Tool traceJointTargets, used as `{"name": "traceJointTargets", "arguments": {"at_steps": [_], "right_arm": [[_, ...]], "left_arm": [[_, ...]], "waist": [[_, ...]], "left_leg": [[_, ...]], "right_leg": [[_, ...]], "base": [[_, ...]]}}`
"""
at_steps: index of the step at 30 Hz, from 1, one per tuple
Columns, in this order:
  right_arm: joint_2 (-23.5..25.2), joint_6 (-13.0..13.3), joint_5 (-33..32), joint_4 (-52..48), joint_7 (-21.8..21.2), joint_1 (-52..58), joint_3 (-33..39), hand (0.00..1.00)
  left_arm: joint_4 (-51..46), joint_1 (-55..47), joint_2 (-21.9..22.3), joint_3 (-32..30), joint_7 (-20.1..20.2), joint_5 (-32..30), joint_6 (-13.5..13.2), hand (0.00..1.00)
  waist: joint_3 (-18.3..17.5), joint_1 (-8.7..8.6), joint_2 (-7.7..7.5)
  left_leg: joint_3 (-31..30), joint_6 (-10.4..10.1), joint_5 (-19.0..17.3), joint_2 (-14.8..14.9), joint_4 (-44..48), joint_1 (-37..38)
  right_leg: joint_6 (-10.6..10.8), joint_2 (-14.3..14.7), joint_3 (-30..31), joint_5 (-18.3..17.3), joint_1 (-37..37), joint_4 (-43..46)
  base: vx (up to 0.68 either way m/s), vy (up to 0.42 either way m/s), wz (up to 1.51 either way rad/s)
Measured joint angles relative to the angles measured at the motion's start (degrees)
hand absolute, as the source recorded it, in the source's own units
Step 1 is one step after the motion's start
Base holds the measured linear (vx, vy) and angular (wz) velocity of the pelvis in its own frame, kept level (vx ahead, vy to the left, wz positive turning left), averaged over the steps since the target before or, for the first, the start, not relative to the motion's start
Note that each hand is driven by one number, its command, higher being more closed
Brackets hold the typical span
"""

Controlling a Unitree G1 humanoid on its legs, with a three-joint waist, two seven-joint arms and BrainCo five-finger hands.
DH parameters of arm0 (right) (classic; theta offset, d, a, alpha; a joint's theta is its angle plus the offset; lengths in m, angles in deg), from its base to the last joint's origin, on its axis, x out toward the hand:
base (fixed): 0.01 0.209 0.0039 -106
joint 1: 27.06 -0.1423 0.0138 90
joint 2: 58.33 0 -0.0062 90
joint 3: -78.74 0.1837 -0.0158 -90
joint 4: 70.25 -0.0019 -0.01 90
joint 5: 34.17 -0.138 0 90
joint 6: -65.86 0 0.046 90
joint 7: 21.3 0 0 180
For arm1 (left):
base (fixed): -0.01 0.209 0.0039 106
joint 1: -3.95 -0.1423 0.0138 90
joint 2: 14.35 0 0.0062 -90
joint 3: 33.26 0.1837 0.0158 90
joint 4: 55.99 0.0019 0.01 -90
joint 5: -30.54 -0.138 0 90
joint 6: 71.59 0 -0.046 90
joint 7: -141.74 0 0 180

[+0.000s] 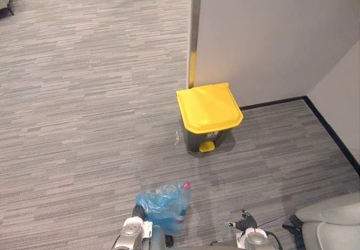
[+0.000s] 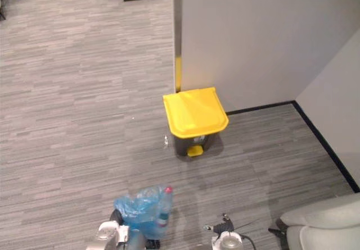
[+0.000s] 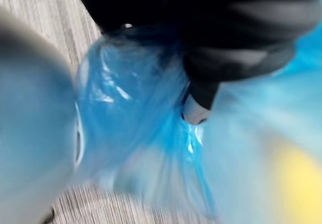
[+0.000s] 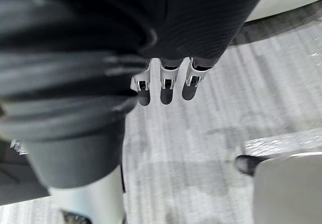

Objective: Gather rubbish on tea table into small bin, then transfer packed bag to large trash can.

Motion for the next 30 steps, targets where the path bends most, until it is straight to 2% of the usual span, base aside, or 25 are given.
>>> {"name": "traceJointTargets", "arguments": {"at_steps": [1, 2, 3, 4, 5, 7, 8, 9, 10, 12, 13, 14, 15, 16, 17, 18, 19, 20, 22, 23, 24, 26, 30], "right_arm": [[0.21, 0.04, 0.01, -0.01, -0.03, -0.01, -0.02, 0.0], [0.49, 0.02, -0.01, 0.22, -0.06, -0.29, -0.05, 0.0], [0.23, 0.22, -0.04, 0.25, -0.13, -0.63, -0.39, 0.0], [0.06, 0.23, -0.04, 0.24, -0.14, -0.96, -0.8, 0.0], [-0.1, 0.32, -0.04, 0.19, -0.12, -1.85, -1.21, 0.0], [-0.09, 0.49, -0.02, 0.0, -0.12, -2.53, -1.26, 0.0], [-0.08, 0.55, -0.01, 0.0, -0.13, -2.86, -1.38, 0.0], [-0.24, 0.51, -0.04, 0.09, -0.11, -2.74, -1.88, 0.0], [-1.5, 0.59, 0.02, 0.05, -0.02, -2.93, -1.74, 0.0], [-1.98, 0.44, 0.02, 0.19, 0.02, -3.04, -0.98, 0.0], [-2.0, 0.25, 0.01, 0.57, 0.05, -2.69, 0.1, 0.0], [-2.15, 0.13, 0.01, 1.1, 0.09, -2.35, 0.29, 0.0], [-2.27, -0.03, 0.0, 1.16, 0.11, -1.39, 0.73, 0.0], [-2.28, -0.12, -0.03, 0.96, 0.15, -0.69, 0.54, 0.0], [-2.24, -0.12, -0.04, 0.82, 0.17, -0.54, 0.32, 0.0], [-2.01, -0.11, -0.05, 0.53, 0.17, 0.25, 0.04, 0.0], [-1.44, -0.13, -0.07, -0.66, 0.18, 0.38, 0.1, 0.0], [-1.28, -0.13, -0.07, -1.15, 0.17, 0.38, 0.12, 0.0], [-1.09, 0.01, -0.09, -1.48, 0.15, -0.16, 0.43, 0.0], [-1.15, 0.09, -0.13, -1.24, 0.14, 0.04, 0.72, 0.0], [-0.72, -0.06, -0.14, -0.43, 0.15, 0.26, 1.49, 0.0], [-0.45, -0.22, -0.34, 0.2, 0.09, 1.44, 2.13, 0.0], [-0.83, -0.03, -0.17, 1.09, 0.07, 1.17, 2.04, 0.0]], "left_arm": [[0.22, -0.07, -0.35, 0.23, 0.0, -0.01, 0.09, 1.0], [0.32, 0.34, -1.4, 1.57, -0.2, 0.01, 0.66, 1.0], [0.31, 0.33, -2.56, 2.25, -0.35, 0.02, 0.67, 1.0], [0.3, 0.36, -3.0, 2.19, -0.45, 0.03, 0.68, 1.0], [0.3, 0.71, -3.76, 2.13, -0.55, 0.03, 0.67, 1.0], [0.27, 1.5, -4.22, 1.76, -0.73, 0.01, 0.66, 1.0], [0.23, 1.65, -4.56, 1.78, -0.85, 0.01, 0.64, 1.0], [0.4, 1.51, -5.05, 1.74, -0.89, -0.02, 0.65, 1.0], [1.27, 1.51, -4.08, 1.87, -1.06, -0.09, 0.73, 1.0], [1.67, 1.27, -3.54, 1.73, -0.85, -0.56, 0.68, 1.0], [1.66, 1.25, -3.31, 1.61, -0.81, -1.03, 0.68, 1.0], [1.58, 1.58, -3.05, 1.38, -0.72, -1.05, 0.67, 1.0], [1.47, 1.99, -2.0, -0.39, -0.55, -1.05, 0.66, 1.0], [0.99, 1.85, -0.76, -1.69, -0.49, -1.03, 0.65, 1.0], [0.53, 1.51, -0.18, -2.04, -0.45, -1.03, 0.64, 1.0], [-0.61, 0.78, 0.9, -2.29, -0.41, -1.01, 0.61, 1.0], [-1.12, 0.38, 1.8, -2.29, -0.29, -0.98, 0.63, 1.0], [-1.18, 0.25, 2.0, -2.29, -0.25, -0.97, 0.63, 1.0], [-1.1, 0.07, 2.18, -2.24, -0.08, -0.99, 0.72, 1.0], [-1.02, 0.06, 2.28, -2.22, -0.1, -0.99, 0.71, 1.0], [-0.33, 0.06, 1.83, -2.21, -0.12, -0.99, 0.74, 1.0], [0.04, 0.12, 0.45, -1.88, -0.11, -1.04, 0.69, 1.0], [1.86, -0.08, -0.62, -0.93, -0.09, -1.63, 0.77, 1.0]], "waist": [[0.05, -0.01, 0.03], [0.28, -0.6, -0.04], [0.44, -1.18, 0.21], [0.62, -1.54, 0.45], [1.0, -1.91, 1.1], [1.27, -2.2, 1.39], [1.34, -2.24, 0.74], [1.53, -2.36, -0.04], [1.76, -3.02, 1.73], [1.74, -2.56, 2.32], [1.78, -3.02, 2.37], [1.85, -3.13, 2.42], [1.87, -3.07, 2.34], [2.07, -2.69, 2.03], [2.07, -2.34, 2.03], [2.08, -2.0, 2.0], [2.01, -1.71, 1.93], [1.99, -1.67, 1.93], [1.77, -1.43, 2.3], [1.39, -1.46, 3.31], [1.09, -1.31, 3.26], [-0.13, -1.64, 1.36], [-0.79, -1.86, 1.42]], "left_leg": [[0.62, 0.28, -0.58, -0.05, -0.81, 1.91], [0.51, 1.02, -1.56, -0.48, -2.39, 5.88], [0.51, 0.93, -1.91, -0.44, -4.29, 9.17], [0.51, 0.94, -1.94, -0.33, -5.32, 10.59], [0.48, 0.82, -2.01, 0.37, -7.24, 12.76], [0.4, -0.29, -2.63, 1.39, -8.76, 14.63], [0.26, -1.5, -3.37, 1.49, -9.06, 15.58], [-0.42, -2.83, -4.06, 0.71, -9.55, 16.61], [-2.6, -3.29, -4.23, 2.07, -10.21, 17.47], [-4.81, -4.55, -3.47, 3.35, -10.15, 17.73], [-6.03, -5.66, -2.81, 3.94, -8.64, 17.65], [-6.26, -5.86, -2.71, 4.44, -6.74, 17.13], [-6.68, -6.2, -2.64, 5.55, 0.14, 15.08], [-6.59, -8.02, -2.28, 7.34, 10.94, 11.46], [-6.12, -8.16, -2.82, 8.16, 15.13, 10.2], [-4.23, -7.3, -4.36, 10.1, 22.04, 7.39], [-2.26, -6.14, -5.58, 11.39, 23.38, 4.57], [-1.99, -5.91, -5.9, 11.51, 22.61, 3.77], [-1.16, -5.23, -5.1, 10.74, 12.43, 1.56], [-1.49, -5.07, 1.64, 9.92, 2.58, 1.52], [-2.16, -5.89, 2.76, 8.91, -0.41, 2.06], [-2.41, -4.85, 5.29, 5.19, -7.33, 4.94], [-0.37, -3.81, 7.23, 2.67, -13.6, 7.97]], "right_leg": [[1.31, -0.21, 0.97, 0.62, -2.89, 7.81], [2.11, -0.65, 1.27, -0.27, -9.15, 22.98], [-0.78, -0.43, -0.46, -2.24, -12.53, 27.33], [-1.88, -0.29, -1.94, -2.88, -13.79, 27.52], [-3.2, 0.82, -4.51, -3.58, -16.44, 24.95], [-3.82, 2.53, -7.51, -2.62, -19.66, 16.47], [-3.87, 3.33, -8.22, 0.64, -21.0, 8.18], [-5.38, 3.66, -7.74, 8.99, -20.03, 2.08], [-7.49, 5.32, -8.49, 9.42, -18.34, 1.15], [-8.37, 6.32, -9.31, 7.18, -18.2, 2.33], [-8.98, 6.39, -10.42, 6.17, -17.22, 2.24], [-9.23, 6.46, -11.13, 5.97, -16.0, 1.42], [-9.41, 6.65, -12.07, 5.86, -12.62, -1.07], [-9.45, 6.66, -12.62, 5.85, -8.29, -4.12], [-9.6, 6.72, -12.71, 5.76, -6.75, -5.09], [-9.89, 6.92, -12.8, 5.57, -3.91, -6.98], [-9.84, 6.92, -12.62, 5.59, -2.03, -8.38], [-9.81, 6.85, -12.56, 5.6, -1.75, -8.63], [-8.45, 6.35, -11.62, 5.57, -1.52, -8.66], [-6.92, 6.89, -11.23, 5.17, -1.58, -8.49], [-5.93, 7.08, -10.2, 4.83, -1.6, -8.56], [-3.98, 4.53, -8.92, 5.55, -0.98, -11.63], [-2.71, 3.22, -7.26, 6.6, -0.63, -13.76]], "base": [[0.47, 0.162, -0.18], [0.48, 0.087, -0.03], [0.47, 0.049, 0.05], [0.39, -0.045, -0.03], [0.36, -0.09, 0.0], [0.27, -0.097, 0.03], [0.26, -0.135, 0.13], [0.43, -0.192, 0.2], [0.38, -0.158, 0.12], [0.42, -0.209, 0.01], [0.33, -0.191, 0.23], [0.32, -0.159, 0.49], [0.3, -0.109, 0.46], [0.35, -0.107, 0.34], [0.25, -0.005, 0.11], [0.2, 0.049, -0.08], [0.19, 0.065, -0.09], [0.15, 0.094, -0.18], [0.13, 0.125, -0.17], [0.15, 0.16, -0.12], [0.18, 0.178, 0.05], [0.13, 0.145, 0.11], [0.08, 0.106, -0.18]]}}
